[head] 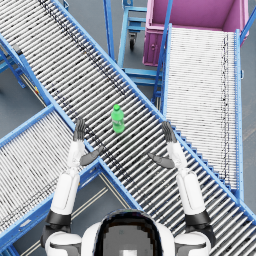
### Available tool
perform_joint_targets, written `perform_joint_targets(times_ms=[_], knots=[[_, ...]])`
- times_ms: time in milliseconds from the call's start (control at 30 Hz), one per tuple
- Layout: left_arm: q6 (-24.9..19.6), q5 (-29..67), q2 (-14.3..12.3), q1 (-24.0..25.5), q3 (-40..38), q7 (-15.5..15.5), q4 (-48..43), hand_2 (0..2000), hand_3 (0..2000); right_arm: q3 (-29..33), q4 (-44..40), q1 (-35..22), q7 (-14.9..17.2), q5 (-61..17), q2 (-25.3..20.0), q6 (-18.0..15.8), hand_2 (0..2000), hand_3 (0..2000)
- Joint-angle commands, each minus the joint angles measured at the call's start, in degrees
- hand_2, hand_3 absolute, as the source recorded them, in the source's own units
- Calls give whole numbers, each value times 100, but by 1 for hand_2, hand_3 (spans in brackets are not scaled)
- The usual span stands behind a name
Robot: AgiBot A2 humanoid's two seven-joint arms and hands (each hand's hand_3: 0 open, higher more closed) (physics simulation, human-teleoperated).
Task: Pick up the oil and place it on the left assembly line, put the cola on the right, and keep Sprite still
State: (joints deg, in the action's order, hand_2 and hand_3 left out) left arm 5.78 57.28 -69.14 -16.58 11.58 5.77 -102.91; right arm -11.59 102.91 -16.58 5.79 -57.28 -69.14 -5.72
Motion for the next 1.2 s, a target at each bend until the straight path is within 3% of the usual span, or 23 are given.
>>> perform_joint_targets(times_ms=[33, 1200], knots=[[0, 0, 0, 0, 0, 0, 0, 0, 0, 0, 0, 0, 0, 0, 0, 0, 0, 0], [0, 0, 0, 0, 0, 0, 0, 0, 0, 0, 0, 0, 0, 0, 0, 0, 0, 0]])
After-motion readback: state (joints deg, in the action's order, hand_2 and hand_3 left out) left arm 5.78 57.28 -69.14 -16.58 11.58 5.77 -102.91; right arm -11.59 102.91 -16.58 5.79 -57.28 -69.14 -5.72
